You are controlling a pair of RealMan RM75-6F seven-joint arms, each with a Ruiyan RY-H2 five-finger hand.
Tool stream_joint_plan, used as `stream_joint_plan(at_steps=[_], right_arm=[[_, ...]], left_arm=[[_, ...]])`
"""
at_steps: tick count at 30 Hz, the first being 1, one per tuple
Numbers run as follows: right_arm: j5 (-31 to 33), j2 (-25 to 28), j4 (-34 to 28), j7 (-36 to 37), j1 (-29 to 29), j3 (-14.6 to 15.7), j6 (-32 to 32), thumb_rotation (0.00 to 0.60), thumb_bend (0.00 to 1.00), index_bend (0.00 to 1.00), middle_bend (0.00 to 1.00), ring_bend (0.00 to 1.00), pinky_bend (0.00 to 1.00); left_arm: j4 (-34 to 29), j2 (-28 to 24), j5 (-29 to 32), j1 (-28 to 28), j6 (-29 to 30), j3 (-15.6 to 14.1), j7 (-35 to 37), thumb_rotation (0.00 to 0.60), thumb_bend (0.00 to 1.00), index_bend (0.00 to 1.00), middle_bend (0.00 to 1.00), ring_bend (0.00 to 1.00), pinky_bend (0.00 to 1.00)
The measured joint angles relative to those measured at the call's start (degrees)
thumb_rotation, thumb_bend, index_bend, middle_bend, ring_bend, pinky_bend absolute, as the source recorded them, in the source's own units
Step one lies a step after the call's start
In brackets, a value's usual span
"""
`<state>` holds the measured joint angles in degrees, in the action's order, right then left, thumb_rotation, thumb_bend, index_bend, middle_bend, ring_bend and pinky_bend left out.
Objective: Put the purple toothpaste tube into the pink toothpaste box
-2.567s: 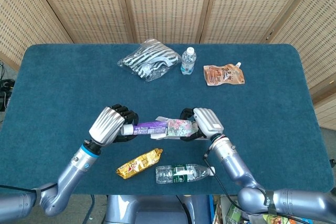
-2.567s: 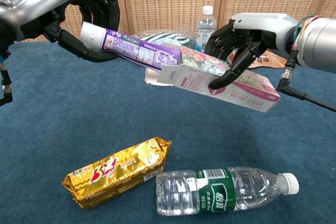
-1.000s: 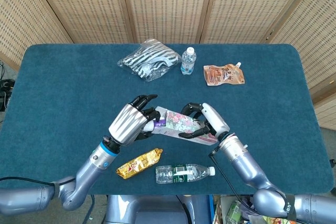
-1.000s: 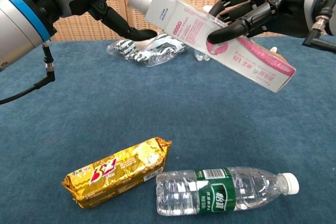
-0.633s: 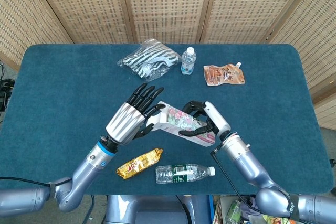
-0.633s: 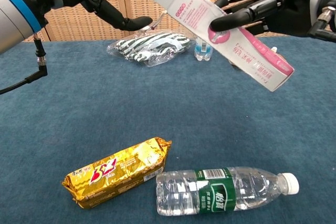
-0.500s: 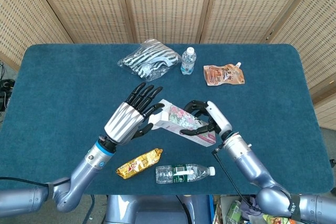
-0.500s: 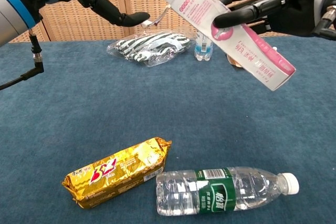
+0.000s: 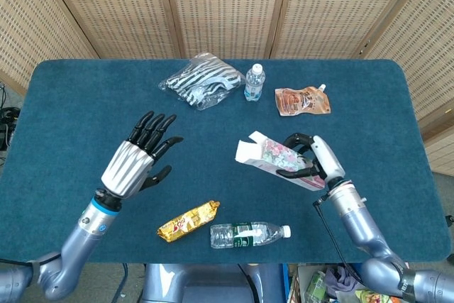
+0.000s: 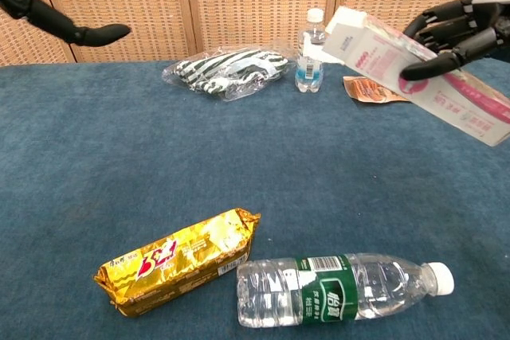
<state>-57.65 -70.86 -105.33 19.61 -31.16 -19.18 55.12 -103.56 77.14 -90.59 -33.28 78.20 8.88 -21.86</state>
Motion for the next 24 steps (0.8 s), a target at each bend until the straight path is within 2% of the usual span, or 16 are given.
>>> stream_joint_plan(at_steps=[5,9,13,18,24], right_arm=[[-1.6,-1.6,4.9,-0.5,2.3,2.8,2.1,0.6,0.01,0.59,0.51,0.38,0.49],[-3.4,-3.0,8.6,-1.4,4.3,4.9,4.8,0.6,0.0,0.59,0.51,0.38,0.49],[-5.4,-4.3,11.8,-2.3,5.9,6.7,6.8,0.6,0.0,0.59,0.51,0.38,0.49],[-7.9,-6.9,17.1,-4.8,7.9,9.3,9.9,0.6,0.0,0.59,0.51,0.38,0.49],[-8.7,-9.7,22.4,-5.0,10.0,11.1,10.6,0.6,0.0,0.59,0.5,0.38,0.49]], left_arm=[[0.6,-3.6,0.4,3.8,1.5,-3.0,-0.3,0.6,0.32,0.1,0.0,0.0,0.0],[0.2,-5.0,0.4,6.8,3.8,-4.6,-0.6,0.6,0.32,0.08,0.0,0.0,0.0],[0.5,-4.8,-1.4,8.8,7.3,-5.6,0.1,0.6,0.32,0.08,0.0,0.0,0.0],[3.9,-3.2,-6.7,13.0,13.8,-7.8,2.0,0.6,0.32,0.08,0.0,0.0,0.0],[7.5,-1.5,-7.5,17.1,17.3,-9.3,3.0,0.6,0.32,0.08,0.0,0.0,0.0]])
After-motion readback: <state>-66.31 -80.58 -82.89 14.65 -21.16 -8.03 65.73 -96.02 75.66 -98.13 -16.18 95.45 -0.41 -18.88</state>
